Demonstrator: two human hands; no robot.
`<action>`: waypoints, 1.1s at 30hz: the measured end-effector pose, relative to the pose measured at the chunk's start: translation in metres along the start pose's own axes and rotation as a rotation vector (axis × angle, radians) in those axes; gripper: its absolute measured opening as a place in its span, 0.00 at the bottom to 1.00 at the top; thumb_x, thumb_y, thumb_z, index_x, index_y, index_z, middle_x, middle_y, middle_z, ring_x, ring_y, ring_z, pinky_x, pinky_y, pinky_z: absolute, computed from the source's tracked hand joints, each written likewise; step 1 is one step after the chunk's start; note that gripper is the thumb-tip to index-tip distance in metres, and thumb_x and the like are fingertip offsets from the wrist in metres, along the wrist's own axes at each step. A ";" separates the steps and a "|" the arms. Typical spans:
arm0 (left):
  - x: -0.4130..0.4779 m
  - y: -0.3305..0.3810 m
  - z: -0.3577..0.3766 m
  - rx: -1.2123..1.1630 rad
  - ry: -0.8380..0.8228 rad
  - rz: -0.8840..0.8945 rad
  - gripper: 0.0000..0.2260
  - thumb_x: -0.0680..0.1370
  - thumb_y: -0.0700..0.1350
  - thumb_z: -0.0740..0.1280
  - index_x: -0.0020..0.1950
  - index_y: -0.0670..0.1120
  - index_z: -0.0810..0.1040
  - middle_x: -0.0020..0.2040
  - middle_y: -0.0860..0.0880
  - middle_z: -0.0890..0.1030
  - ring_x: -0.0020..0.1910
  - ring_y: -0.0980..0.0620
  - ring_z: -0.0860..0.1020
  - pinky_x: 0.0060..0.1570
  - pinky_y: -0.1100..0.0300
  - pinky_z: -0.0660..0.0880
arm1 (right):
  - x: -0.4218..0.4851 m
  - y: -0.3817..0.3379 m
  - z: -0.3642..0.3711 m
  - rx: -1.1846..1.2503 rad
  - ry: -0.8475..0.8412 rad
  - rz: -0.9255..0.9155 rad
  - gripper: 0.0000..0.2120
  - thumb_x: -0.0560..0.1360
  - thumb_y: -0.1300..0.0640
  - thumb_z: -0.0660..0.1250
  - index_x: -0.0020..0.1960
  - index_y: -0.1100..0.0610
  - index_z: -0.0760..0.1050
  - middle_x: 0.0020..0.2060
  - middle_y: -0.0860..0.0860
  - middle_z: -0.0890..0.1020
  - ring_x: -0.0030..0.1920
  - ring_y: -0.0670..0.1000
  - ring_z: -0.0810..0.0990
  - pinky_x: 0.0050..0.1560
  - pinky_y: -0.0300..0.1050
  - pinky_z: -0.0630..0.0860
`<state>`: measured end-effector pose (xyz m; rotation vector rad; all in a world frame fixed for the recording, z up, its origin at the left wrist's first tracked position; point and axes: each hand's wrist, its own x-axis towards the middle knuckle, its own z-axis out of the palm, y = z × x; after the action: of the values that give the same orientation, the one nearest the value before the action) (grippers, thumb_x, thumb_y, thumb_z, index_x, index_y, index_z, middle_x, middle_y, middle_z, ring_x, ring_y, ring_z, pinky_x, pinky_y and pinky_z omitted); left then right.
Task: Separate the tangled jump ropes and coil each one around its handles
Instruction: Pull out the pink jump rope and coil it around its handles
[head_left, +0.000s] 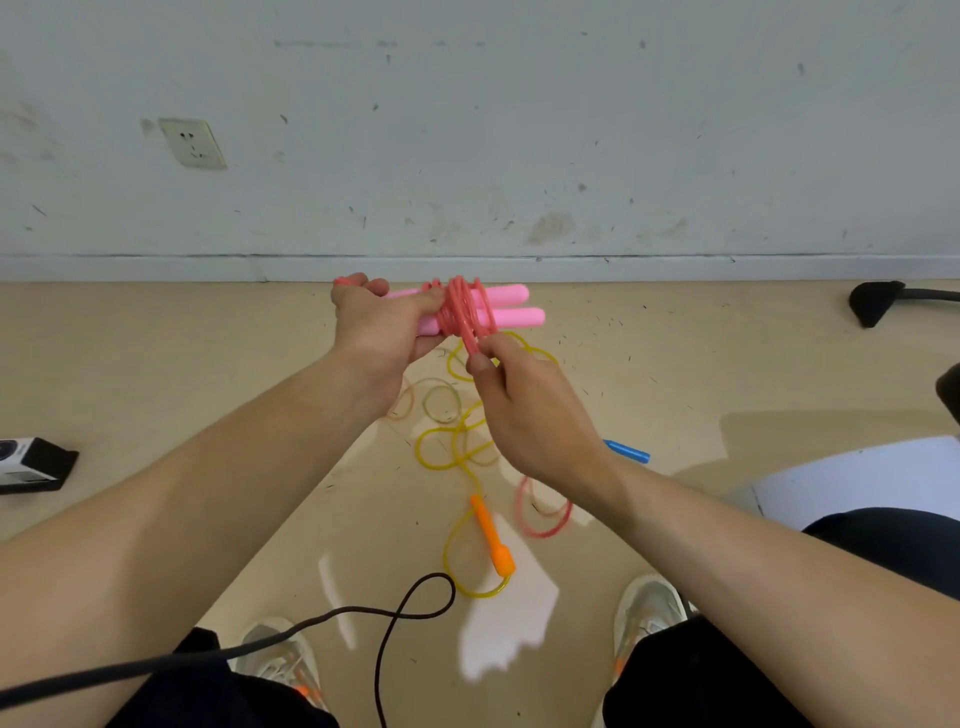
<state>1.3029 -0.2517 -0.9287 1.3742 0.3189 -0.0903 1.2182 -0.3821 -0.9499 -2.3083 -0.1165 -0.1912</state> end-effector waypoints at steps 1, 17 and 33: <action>0.002 0.002 -0.002 -0.066 -0.035 -0.037 0.30 0.73 0.33 0.74 0.69 0.38 0.61 0.65 0.43 0.71 0.50 0.47 0.84 0.47 0.47 0.83 | 0.001 0.001 -0.001 -0.007 -0.005 0.008 0.09 0.84 0.51 0.55 0.47 0.51 0.69 0.31 0.46 0.72 0.35 0.56 0.71 0.36 0.55 0.71; 0.001 0.009 -0.016 0.087 -0.424 -0.144 0.15 0.77 0.45 0.70 0.61 0.40 0.81 0.61 0.43 0.82 0.62 0.47 0.80 0.64 0.55 0.76 | 0.013 0.010 -0.020 -0.031 -0.182 -0.036 0.17 0.83 0.43 0.59 0.39 0.47 0.78 0.24 0.44 0.72 0.28 0.47 0.69 0.32 0.45 0.64; 0.004 0.015 -0.027 0.365 -0.594 -0.056 0.27 0.56 0.49 0.81 0.45 0.51 0.67 0.41 0.51 0.67 0.35 0.56 0.71 0.35 0.61 0.78 | 0.039 0.032 -0.065 0.140 -0.393 0.131 0.09 0.78 0.58 0.68 0.39 0.57 0.80 0.25 0.40 0.73 0.28 0.40 0.69 0.32 0.31 0.66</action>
<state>1.3061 -0.2216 -0.9204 1.6238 -0.1682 -0.6148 1.2550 -0.4506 -0.9232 -2.1778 -0.1707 0.3291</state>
